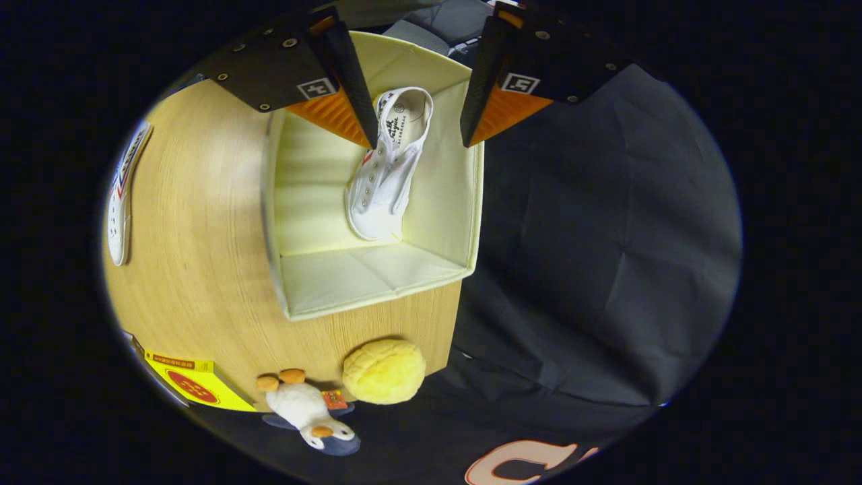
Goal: Open the storage box then place both shoes into the box .Put the left shoe in first, then the right shoe, with the right side of both shoes facing outward in a uniform manner.
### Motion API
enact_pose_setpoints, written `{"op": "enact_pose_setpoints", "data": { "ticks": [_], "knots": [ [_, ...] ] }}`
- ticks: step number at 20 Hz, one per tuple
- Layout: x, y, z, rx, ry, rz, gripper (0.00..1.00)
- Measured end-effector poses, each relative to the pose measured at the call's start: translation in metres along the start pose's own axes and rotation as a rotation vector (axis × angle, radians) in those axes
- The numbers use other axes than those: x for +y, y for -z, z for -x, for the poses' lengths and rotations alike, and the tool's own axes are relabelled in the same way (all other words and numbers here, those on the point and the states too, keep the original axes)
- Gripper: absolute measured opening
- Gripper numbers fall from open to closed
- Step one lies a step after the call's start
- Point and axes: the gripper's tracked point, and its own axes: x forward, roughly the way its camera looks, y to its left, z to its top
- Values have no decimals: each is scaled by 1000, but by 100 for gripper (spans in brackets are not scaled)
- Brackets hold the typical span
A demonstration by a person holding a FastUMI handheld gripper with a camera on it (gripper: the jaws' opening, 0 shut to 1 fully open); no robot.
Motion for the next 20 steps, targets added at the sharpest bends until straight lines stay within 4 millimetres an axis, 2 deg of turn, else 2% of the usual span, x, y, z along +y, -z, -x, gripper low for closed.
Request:
{"op": "enact_pose_setpoints", "data": {
  "ticks": [2,8,11,14,20],
  "knots": [
    [-9,-8,21,-49,-24,13,79],
    [-78,-33,82,-196,32,60,90],
    [-131,-37,114,-265,97,79,93],
    [-194,-28,132,-284,201,81,95],
    [-315,-1,167,-302,422,84,94]
  ]
}}
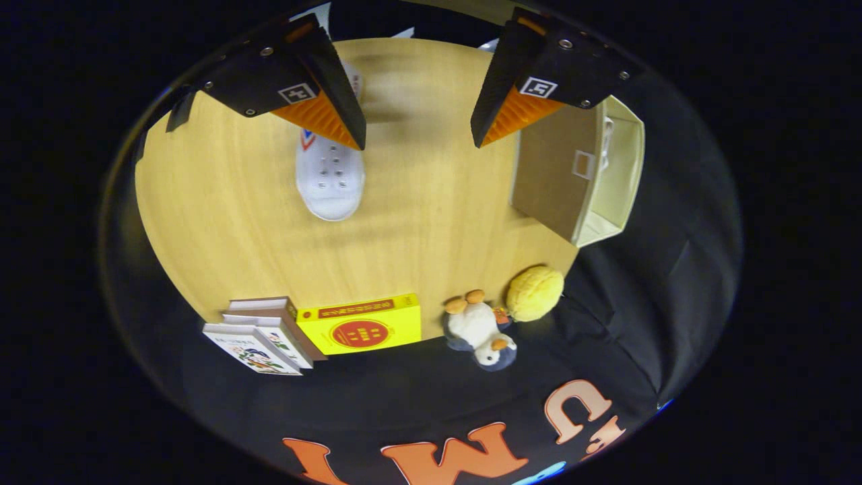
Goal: Open the storage box then place both shoes into the box .Put the left shoe in first, then the right shoe, with the right side of both shoes facing outward in a uniform manner.
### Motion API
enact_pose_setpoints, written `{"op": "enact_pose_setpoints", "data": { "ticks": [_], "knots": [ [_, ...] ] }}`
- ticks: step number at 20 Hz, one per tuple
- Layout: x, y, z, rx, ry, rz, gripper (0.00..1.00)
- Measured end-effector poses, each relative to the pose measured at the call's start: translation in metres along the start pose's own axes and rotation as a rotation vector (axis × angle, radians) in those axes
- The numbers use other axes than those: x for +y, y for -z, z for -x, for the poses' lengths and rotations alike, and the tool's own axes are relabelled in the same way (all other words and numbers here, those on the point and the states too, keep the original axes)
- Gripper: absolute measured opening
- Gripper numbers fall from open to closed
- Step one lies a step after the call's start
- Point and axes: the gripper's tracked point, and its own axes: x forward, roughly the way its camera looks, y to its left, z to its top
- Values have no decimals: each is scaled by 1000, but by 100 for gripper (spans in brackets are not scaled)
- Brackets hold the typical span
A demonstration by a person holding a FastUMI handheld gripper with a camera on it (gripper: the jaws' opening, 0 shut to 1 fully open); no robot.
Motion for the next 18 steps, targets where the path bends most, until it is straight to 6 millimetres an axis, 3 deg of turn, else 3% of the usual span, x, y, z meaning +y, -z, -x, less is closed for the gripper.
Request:
{"op": "enact_pose_setpoints", "data": {
  "ticks": [3,10,14,18],
  "knots": [
    [-39,22,-13,24,54,20,89],
    [-94,65,-32,104,133,62,78],
    [-96,80,-46,139,115,129,77],
    [-110,74,-66,106,145,158,72]
  ]
}}
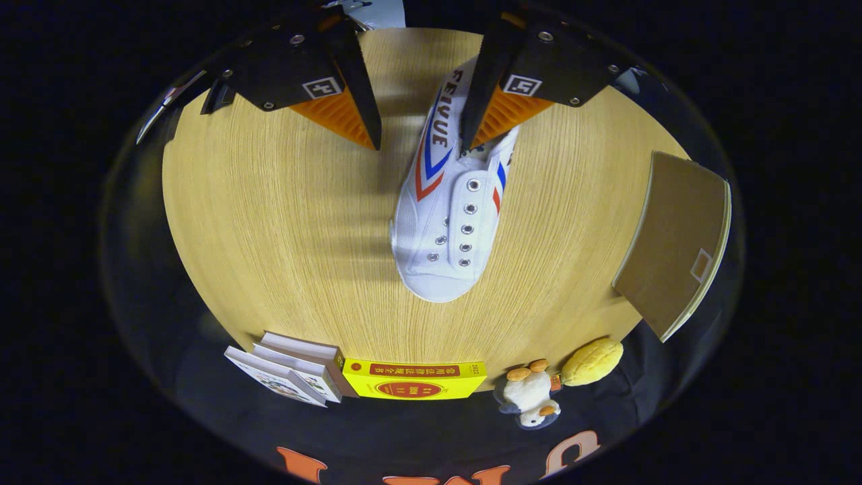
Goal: Open the storage box then place both shoes into the box .Put the left shoe in first, then the right shoe, with the right side of both shoes facing outward in a uniform manner.
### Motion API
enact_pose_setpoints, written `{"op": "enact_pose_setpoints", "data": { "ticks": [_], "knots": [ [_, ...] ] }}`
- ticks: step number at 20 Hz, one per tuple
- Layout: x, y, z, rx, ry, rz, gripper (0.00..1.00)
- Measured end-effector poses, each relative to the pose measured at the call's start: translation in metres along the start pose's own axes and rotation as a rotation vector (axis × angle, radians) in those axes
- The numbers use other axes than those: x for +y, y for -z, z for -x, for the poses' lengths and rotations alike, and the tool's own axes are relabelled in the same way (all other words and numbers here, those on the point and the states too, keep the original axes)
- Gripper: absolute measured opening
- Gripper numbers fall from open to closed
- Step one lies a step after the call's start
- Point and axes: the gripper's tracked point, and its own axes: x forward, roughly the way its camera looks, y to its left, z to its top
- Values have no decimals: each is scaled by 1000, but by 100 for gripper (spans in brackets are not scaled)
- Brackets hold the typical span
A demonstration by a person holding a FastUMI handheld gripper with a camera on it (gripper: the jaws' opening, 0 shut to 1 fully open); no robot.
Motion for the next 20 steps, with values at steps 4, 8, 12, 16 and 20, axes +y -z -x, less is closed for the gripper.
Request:
{"op": "enact_pose_setpoints", "data": {
  "ticks": [4,8,12,16,20],
  "knots": [
    [5,-4,-10,0,-90,-82,66],
    [15,-2,-13,20,-178,-179,40],
    [13,-2,-16,16,-178,-229,25],
    [10,-6,-8,11,-164,-317,7],
    [34,-27,13,-29,-224,-360,5]
  ]
}}
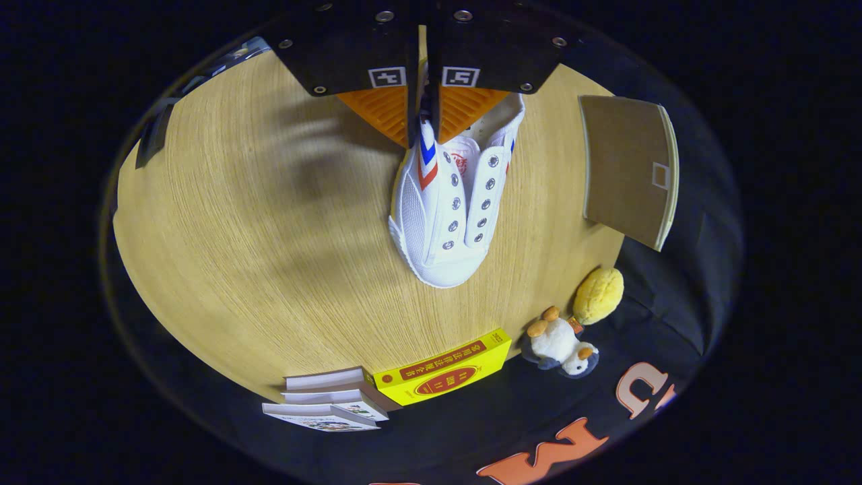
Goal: Open the storage box then place both shoes into the box .Put the left shoe in first, then the right shoe, with the right side of both shoes facing outward in a uniform manner.
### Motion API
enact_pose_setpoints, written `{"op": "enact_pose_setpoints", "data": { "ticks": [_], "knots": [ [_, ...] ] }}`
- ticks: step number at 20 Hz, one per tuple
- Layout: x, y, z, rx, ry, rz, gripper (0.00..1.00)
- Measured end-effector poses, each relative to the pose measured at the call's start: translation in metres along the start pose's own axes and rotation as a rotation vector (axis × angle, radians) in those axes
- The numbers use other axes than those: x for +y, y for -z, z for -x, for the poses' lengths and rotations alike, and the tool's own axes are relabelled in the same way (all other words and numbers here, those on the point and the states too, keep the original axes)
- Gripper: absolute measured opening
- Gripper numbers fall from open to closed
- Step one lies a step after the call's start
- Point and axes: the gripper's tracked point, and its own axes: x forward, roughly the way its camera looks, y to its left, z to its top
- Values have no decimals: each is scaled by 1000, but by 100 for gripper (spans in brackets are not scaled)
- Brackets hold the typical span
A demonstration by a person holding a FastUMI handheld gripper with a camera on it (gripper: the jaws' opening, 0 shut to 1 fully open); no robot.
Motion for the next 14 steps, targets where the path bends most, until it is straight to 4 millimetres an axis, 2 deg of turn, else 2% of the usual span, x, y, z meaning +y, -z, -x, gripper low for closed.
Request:
{"op": "enact_pose_setpoints", "data": {
  "ticks": [6,14],
  "knots": [
    [49,-37,29,-60,-35,44,5],
    [132,-51,66,-58,-76,103,5]
  ]
}}
